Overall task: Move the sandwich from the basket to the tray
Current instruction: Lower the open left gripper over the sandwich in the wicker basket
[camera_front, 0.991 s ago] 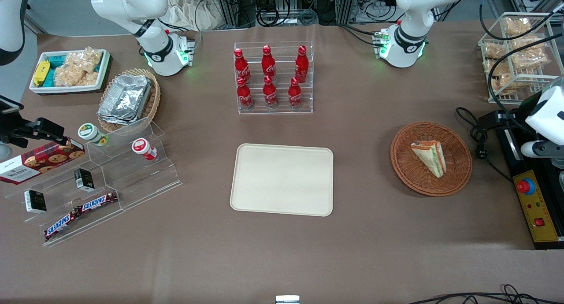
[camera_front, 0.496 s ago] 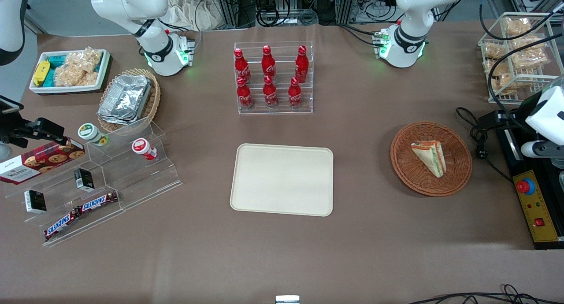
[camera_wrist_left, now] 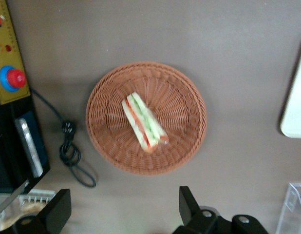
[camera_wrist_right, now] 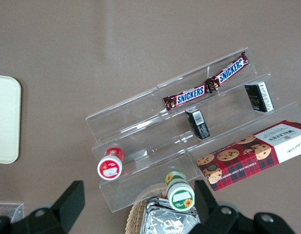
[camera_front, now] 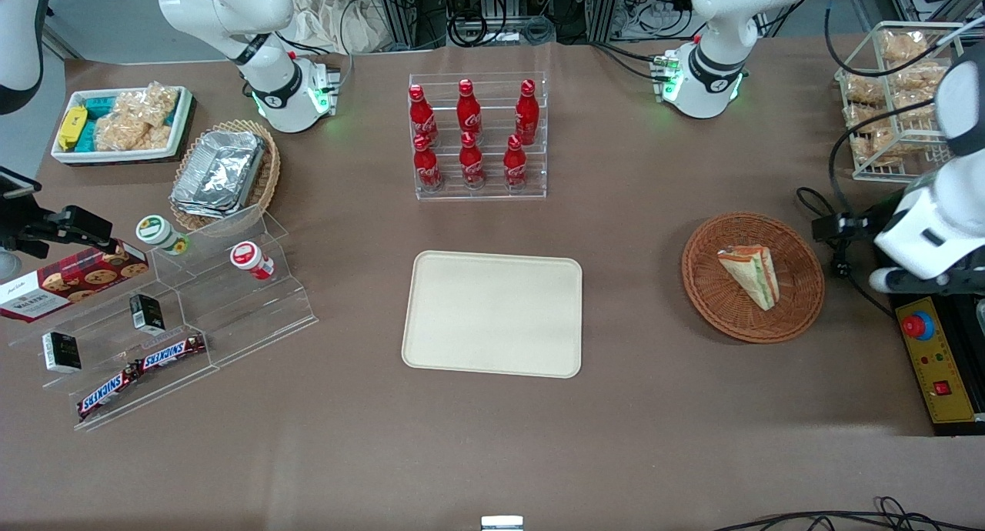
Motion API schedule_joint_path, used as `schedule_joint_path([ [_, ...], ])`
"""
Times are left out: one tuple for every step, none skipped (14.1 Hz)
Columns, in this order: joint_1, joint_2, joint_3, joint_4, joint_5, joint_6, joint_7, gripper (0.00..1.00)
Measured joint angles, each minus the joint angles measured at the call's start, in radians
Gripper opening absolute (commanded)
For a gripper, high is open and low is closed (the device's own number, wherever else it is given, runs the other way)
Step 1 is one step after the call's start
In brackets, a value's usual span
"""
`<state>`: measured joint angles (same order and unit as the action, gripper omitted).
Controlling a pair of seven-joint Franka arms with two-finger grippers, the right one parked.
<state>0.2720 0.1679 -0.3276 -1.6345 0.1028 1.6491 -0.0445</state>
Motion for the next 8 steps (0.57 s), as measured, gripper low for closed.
schedule_joint_path([
  [0.010,-0.019,0.000,-0.087,0.000,0.088,-0.004,0.99],
  [0.019,-0.035,0.000,-0.170,-0.001,0.167,-0.008,0.99],
  [0.026,-0.043,0.001,-0.233,-0.002,0.227,-0.015,0.99],
  [0.030,-0.042,0.001,-0.279,-0.002,0.272,-0.031,0.99],
  [0.032,-0.035,0.001,-0.312,-0.002,0.312,-0.056,0.99],
  [0.033,-0.023,0.002,-0.336,-0.002,0.356,-0.087,0.99],
  [0.033,-0.005,0.002,-0.357,-0.002,0.404,-0.126,0.99],
  [0.033,0.017,0.002,-0.379,-0.002,0.452,-0.173,0.98],
])
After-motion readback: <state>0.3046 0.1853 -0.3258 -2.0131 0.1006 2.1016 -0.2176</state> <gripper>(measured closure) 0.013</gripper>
